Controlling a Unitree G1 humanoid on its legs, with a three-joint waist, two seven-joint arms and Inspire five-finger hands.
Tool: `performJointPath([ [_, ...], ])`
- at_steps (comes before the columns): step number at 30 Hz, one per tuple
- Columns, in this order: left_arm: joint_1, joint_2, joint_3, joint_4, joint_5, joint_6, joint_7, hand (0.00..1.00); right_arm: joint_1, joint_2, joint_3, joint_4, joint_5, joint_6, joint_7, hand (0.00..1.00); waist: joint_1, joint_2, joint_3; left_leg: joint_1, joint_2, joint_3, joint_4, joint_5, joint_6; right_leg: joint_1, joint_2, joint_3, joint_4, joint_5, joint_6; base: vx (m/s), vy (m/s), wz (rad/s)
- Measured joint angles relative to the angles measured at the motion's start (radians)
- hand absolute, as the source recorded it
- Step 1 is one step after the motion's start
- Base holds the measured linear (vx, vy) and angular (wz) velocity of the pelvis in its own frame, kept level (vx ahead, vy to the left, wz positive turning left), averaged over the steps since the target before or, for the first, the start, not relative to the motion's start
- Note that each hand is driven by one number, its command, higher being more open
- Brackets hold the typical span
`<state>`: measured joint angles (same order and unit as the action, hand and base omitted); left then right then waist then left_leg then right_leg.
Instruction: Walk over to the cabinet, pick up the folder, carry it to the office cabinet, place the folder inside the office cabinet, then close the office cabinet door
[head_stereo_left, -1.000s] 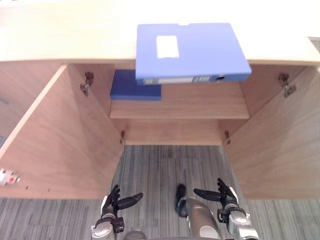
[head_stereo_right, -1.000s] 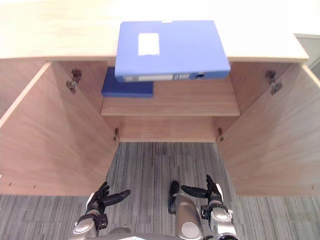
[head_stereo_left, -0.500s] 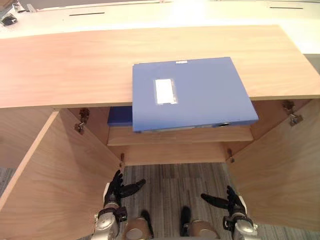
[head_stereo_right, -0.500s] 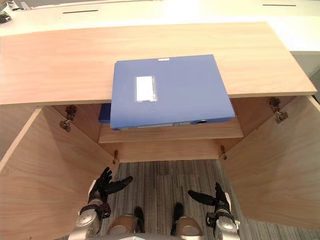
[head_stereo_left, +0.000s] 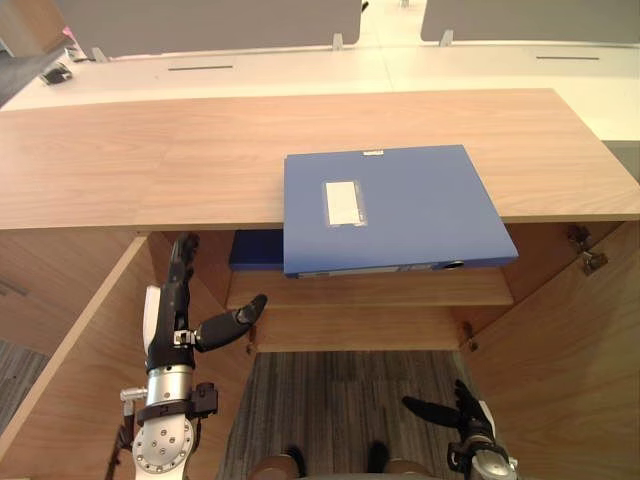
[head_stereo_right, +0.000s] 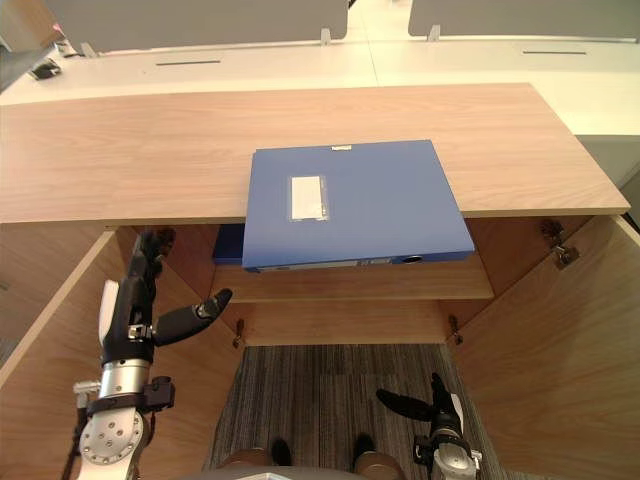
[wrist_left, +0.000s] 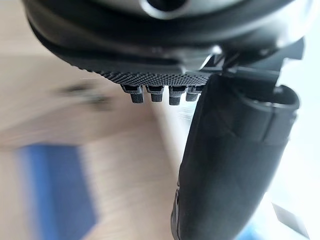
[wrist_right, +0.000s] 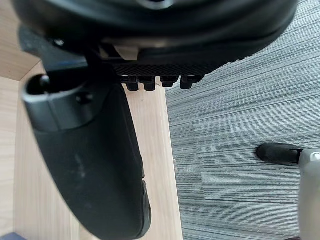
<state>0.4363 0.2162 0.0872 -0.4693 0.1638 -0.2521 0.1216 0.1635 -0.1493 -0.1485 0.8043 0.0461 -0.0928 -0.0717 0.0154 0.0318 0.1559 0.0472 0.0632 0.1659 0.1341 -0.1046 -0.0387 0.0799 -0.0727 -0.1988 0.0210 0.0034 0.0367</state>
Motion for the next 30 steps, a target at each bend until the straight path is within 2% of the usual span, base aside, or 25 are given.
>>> performJointPath([
  [5,-0.012,0.141,-0.005,-0.126,0.099,-0.076,-0.006,1.0,0.005,-0.024,0.001,0.013,-0.011,0.0,0.007,1.0,-0.005,0.006,-0.022,0.026,-0.003,-0.006,-0.001,0.002,0.003,0.029,-0.001,-0.005,-0.004,0.001,0.001,-0.03,-0.002,0.04],
  [12,-0.104,0.3,-0.092,-0.068,0.307,-0.086,-0.004,1.0,0.002,-0.051,0.053,0.014,-0.03,0.0,0.018,1.0,-0.006,0.004,-0.051,0.054,-0.004,0.01,-0.03,0.014,0.003,0.043,0.001,0.011,-0.022,0.012,0.001,-0.04,-0.002,-0.05],
  [16,-0.202,0.311,-0.165,0.041,0.434,-0.076,0.023,1.0,0.006,-0.046,0.079,0.014,-0.032,-0.001,0.028,1.0,-0.012,0.001,-0.053,0.059,-0.005,0.032,-0.045,0.018,0.004,0.038,0.003,0.033,-0.037,0.025,0.001,-0.01,0.009,-0.17],
  [19,-0.265,0.294,-0.213,0.133,0.539,-0.031,0.047,1.0,0.006,-0.042,0.08,0.014,-0.032,-0.001,0.028,1.0,-0.031,-0.005,-0.057,0.07,-0.012,0.039,-0.071,0.031,0.008,0.029,0.0,0.04,-0.041,0.029,0.002,0.02,0.018,-0.11],
  [20,-0.273,0.287,-0.218,0.149,0.56,-0.018,0.049,0.0,0.006,-0.042,0.08,0.014,-0.032,-0.001,0.028,1.0,-0.035,-0.006,-0.058,0.073,-0.014,0.041,-0.082,0.035,0.008,0.026,0.0,0.042,-0.041,0.03,0.003,0.04,0.023,-0.12],
  [24,-0.306,0.244,-0.224,0.228,0.631,0.042,0.086,0.0,0.009,-0.041,0.079,0.014,-0.031,-0.001,0.028,1.0,-0.038,-0.014,-0.06,0.086,-0.018,0.071,-0.116,0.043,0.009,0.01,0.001,0.068,-0.046,0.034,0.005,0.03,0.025,-0.19],
  [27,-0.357,0.226,-0.223,0.231,0.656,0.062,0.126,0.0,0.012,-0.039,0.08,0.013,-0.03,-0.001,0.029,1.0,-0.039,-0.021,-0.067,0.095,-0.029,0.076,-0.13,0.043,0.01,0.011,-0.001,0.073,-0.057,0.036,0.009,0.02,0.036,-0.06],
  [30,-0.389,0.217,-0.222,0.228,0.661,0.055,0.157,0.0,0.009,-0.036,0.08,0.009,-0.028,-0.001,0.029,1.0,-0.044,-0.022,-0.068,0.098,-0.035,0.081,-0.142,0.046,0.014,0.01,-0.003,0.078,-0.065,0.041,0.014,0.01,0.014,-0.05],
])
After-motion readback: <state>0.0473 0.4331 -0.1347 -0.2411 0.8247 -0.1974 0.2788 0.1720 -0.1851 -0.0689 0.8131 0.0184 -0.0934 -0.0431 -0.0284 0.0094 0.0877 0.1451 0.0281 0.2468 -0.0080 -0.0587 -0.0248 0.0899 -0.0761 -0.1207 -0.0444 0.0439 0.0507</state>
